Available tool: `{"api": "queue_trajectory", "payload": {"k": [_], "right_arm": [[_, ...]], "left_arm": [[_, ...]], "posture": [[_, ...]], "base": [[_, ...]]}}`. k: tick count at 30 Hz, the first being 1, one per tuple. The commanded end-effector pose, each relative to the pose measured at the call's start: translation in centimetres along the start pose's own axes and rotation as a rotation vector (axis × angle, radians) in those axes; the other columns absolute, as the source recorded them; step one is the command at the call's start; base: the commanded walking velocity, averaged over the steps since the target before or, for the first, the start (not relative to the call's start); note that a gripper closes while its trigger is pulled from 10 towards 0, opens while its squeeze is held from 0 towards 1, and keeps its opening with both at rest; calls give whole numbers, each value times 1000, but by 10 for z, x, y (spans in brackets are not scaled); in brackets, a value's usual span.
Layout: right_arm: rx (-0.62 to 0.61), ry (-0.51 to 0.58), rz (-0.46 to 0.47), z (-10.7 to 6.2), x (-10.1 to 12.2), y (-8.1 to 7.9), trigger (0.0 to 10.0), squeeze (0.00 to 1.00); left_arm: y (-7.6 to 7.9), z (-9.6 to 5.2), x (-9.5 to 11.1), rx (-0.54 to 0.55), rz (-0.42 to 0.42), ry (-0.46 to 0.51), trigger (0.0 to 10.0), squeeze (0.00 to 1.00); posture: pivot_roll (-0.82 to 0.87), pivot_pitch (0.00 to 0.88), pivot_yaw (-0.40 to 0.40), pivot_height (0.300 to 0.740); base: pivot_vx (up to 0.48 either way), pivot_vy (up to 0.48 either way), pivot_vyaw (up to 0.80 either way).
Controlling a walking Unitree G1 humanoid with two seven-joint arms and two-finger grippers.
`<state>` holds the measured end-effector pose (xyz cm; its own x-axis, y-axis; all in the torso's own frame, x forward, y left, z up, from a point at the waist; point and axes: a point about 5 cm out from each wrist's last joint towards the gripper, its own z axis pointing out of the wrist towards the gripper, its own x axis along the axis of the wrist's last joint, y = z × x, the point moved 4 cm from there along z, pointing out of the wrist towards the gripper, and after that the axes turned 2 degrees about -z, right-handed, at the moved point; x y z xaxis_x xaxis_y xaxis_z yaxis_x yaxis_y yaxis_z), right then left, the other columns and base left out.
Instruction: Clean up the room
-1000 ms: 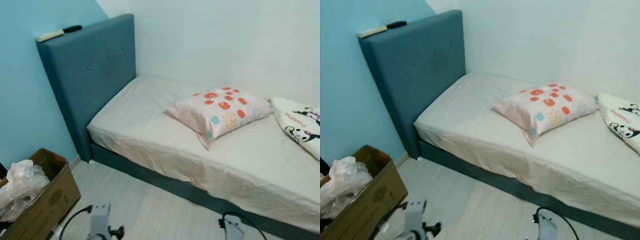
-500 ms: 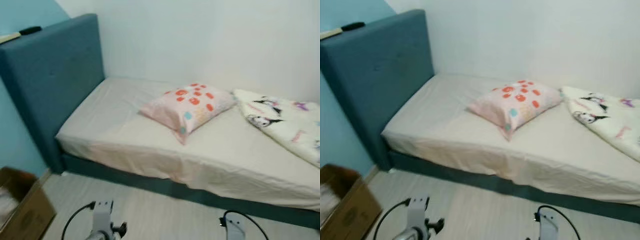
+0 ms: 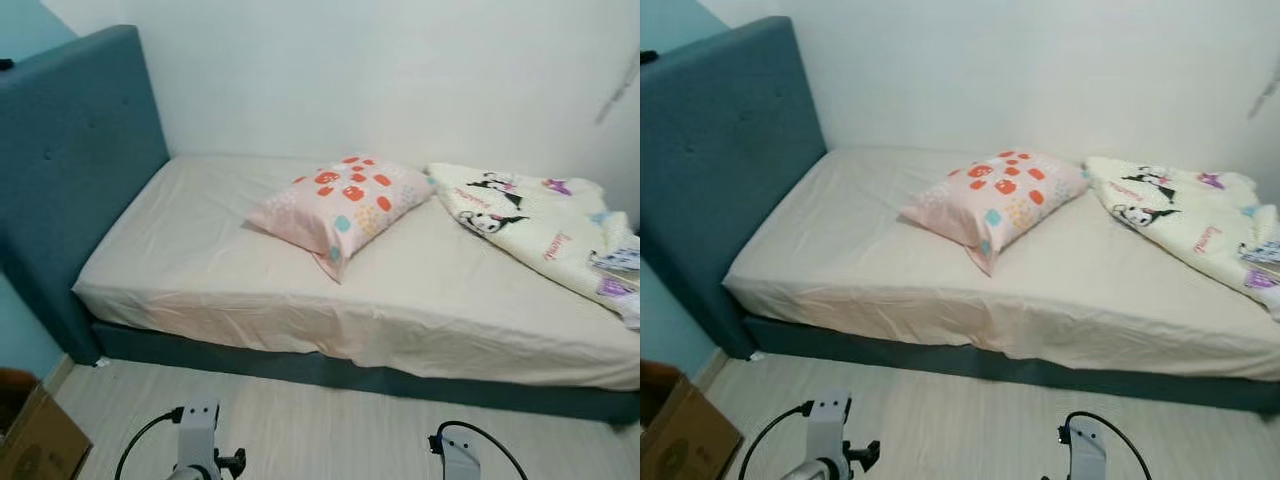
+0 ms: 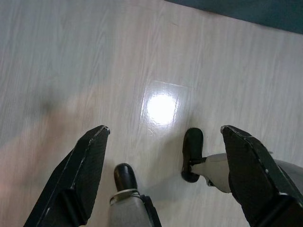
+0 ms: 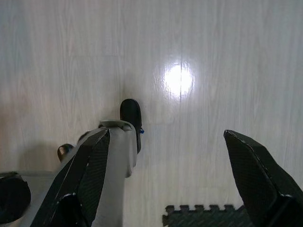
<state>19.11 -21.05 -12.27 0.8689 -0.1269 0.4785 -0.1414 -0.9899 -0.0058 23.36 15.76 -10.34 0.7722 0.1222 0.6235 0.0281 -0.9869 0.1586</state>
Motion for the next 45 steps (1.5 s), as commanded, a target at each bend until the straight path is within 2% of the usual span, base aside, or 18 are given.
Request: {"api": "queue_trajectory", "payload": {"k": [1, 28, 33, 35, 41, 45], "right_arm": [[-2, -4, 3, 0, -1, 2, 10000, 0], [24, -16, 18, 0, -4, -5, 10000, 0], [26, -12, 16, 0, -3, -5, 10000, 0], [42, 24, 20, 0, 3, -7, 10000, 0], [63, 35, -31, 0, 5, -10, 10000, 0], [63, 34, -32, 0, 4, -10, 10000, 0]], "left_arm": [[2, 0, -5, -5, 3, -19, 10000, 0], [0, -1, -6, -10, 3, -24, 10000, 0], [1, -1, -7, -10, 3, -24, 10000, 0], [1, -1, -7, -10, 1, -23, 10000, 0], [-2, -1, -4, 15, -19, -13, 10000, 0], [-1, 0, -3, 9, -18, -11, 10000, 0]], "posture": [[23, 0, -49, 740], [20, 0, -31, 740], [20, 0, -30, 740], [21, 0, -31, 740], [24, 0, -32, 740], [23, 0, -34, 740]], "base": [[0, -472, 0], [0, -472, 0], [0, -472, 0], [0, -472, 0], [0, 0, 533], [0, 0, 800]]}}
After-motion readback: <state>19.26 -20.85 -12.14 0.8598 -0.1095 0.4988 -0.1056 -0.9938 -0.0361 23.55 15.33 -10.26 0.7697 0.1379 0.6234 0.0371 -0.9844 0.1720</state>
